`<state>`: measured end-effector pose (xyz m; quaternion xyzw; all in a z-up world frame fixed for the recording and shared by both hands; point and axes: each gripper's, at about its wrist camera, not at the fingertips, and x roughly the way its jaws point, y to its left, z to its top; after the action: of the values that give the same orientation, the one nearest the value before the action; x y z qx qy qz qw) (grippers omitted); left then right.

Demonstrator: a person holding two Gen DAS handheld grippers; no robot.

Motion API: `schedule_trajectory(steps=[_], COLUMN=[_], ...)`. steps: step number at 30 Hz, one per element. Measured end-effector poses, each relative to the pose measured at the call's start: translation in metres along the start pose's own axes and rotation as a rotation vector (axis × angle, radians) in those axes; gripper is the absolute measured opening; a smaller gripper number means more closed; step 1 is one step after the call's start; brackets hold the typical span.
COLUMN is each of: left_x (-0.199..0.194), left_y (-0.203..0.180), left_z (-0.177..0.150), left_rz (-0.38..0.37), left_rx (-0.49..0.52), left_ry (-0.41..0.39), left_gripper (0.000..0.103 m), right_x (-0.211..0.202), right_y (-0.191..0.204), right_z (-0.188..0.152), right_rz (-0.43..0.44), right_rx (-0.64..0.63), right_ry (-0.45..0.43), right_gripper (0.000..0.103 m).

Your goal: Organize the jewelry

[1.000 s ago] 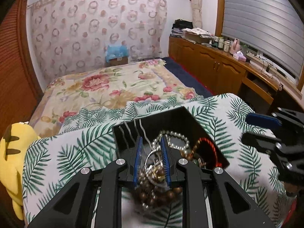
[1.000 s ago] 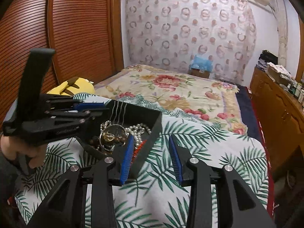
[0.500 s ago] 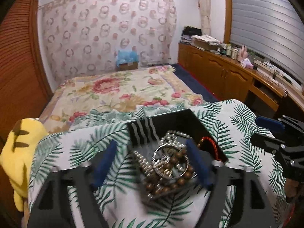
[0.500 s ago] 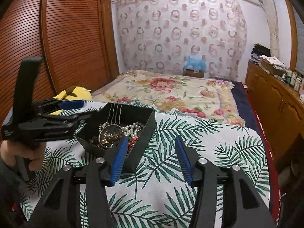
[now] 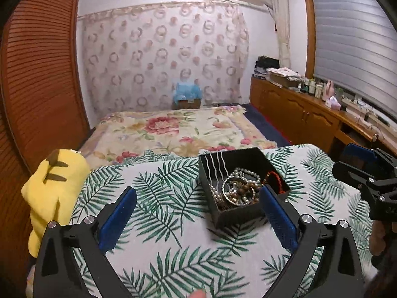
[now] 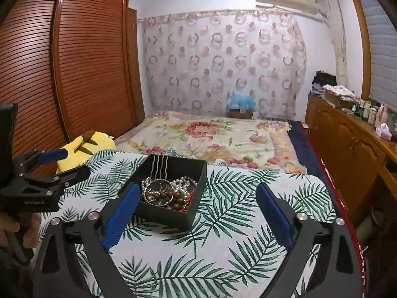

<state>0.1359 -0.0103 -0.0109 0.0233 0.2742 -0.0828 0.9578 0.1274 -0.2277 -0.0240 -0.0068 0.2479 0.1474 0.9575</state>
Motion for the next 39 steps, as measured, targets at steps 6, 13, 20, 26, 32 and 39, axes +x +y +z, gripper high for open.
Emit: schedule_trajectory(steps=[6, 13, 20, 26, 32, 39], left_x=[-0.030, -0.058, -0.075, -0.087, -0.089, -0.089], left_y=[-0.002, -0.010, -0.015, -0.008, -0.005, -0.005], left_z=[0.000, -0.003, -0.010, -0.018, -0.026, -0.029], left_rz=[0.027, 0.033, 0.048, 0.067, 0.076, 0.071], left_rx=[-0.013, -0.023, -0.023, -0.039, -0.041, -0.042], left_ry=[-0.029, -0.029, -0.035, -0.051, -0.046, -0.042], left_gripper=[0.095, 0.095, 0.095, 0.095, 0.095, 0.095], right_x=[-0.025, -0.060, -0.090, -0.096, -0.095, -0.092], right_y=[0.012, 0.013, 0.006, 0.002, 0.011, 0.015], right_z=[0.002, -0.001, -0.014, -0.023, -0.025, -0.024], right_rz=[-0.013, -0.017, -0.070, -0.076, -0.085, -0.084], right_rx=[0.003, 0.039, 0.080, 0.097, 0.084, 0.082], right_ry=[-0.025, -0.064, -0.095, -0.095, -0.098, -0.099], right_gripper=[0.100, 0.100, 0.100, 0.100, 0.100, 0.100])
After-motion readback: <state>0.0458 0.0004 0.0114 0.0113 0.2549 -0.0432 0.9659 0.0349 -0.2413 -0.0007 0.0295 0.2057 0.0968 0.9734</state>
